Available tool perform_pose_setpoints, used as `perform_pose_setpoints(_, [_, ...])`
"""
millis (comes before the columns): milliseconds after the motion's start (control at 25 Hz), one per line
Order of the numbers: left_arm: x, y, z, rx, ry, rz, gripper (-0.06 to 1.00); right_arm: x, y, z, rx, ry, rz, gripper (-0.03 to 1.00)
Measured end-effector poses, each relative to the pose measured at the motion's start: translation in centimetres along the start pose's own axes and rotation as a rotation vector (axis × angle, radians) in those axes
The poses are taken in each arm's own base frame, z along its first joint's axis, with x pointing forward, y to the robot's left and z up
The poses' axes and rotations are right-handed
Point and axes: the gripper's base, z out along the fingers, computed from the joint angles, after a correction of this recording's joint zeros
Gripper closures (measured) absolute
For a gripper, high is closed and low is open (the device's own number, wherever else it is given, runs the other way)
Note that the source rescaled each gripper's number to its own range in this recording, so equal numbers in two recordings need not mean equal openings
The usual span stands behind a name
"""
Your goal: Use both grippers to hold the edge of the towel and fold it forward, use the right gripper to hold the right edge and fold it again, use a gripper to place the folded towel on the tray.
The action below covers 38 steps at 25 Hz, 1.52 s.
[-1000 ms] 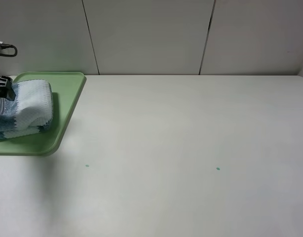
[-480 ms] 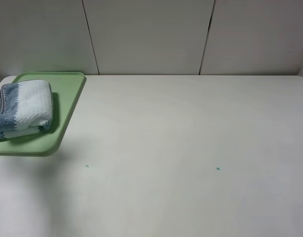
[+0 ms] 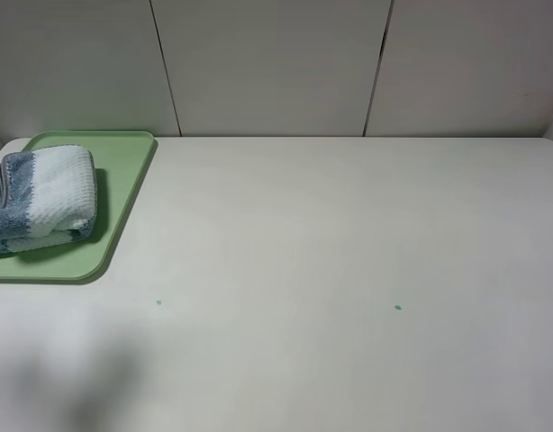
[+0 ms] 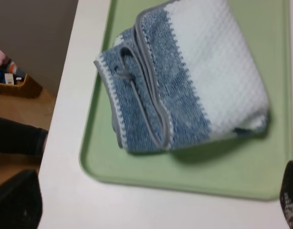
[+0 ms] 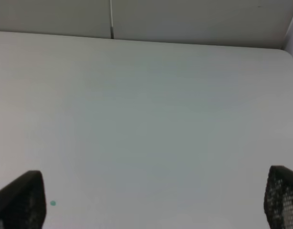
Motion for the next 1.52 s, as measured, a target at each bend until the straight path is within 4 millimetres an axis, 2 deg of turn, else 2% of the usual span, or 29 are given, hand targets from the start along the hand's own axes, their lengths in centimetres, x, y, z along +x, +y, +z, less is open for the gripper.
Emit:
perform_pose_setpoints(120, [1.4,-0.1,-2.8,0.001,-0.026,-0.022,-0.05,0.0,0.0,0.0,0.0,0.0,0.0,-0.03])
perform_pose_setpoints(280, [3.5,-0.7,-5.5,0.034,-0.01,-0.074,-0.05,0.0,0.0,0.0,0.0,0.0,0.0,-0.03])
perform_pose_setpoints(600, [6.7,-1.3,-8.8,0.055,-0.053,-0.134,-0.05,0.0,0.0,0.0,0.0,0.0,0.0,-0.03])
perform_pose_setpoints(720, [8.1,-1.8,-9.0,0.076,-0.073,-0.155,-0.05,0.0,0.0,0.0,0.0,0.0,0.0,-0.03])
perform_pose_setpoints(1040, [12.3,-2.8,-7.6,0.095,-0.082,-0.164,-0.05,0.0,0.0,0.0,0.0,0.0,0.0,-0.03])
perform_pose_setpoints(1200, [13.0,-2.9,-8.1,0.09,-0.146,-0.167,-0.05,0.0,0.0,0.0,0.0,0.0,0.0,-0.03])
perform_pose_setpoints(1520, [13.1,-3.0,-8.3,0.094,-0.162,-0.171,-0.05,0.0,0.0,0.0,0.0,0.0,0.0,-0.03])
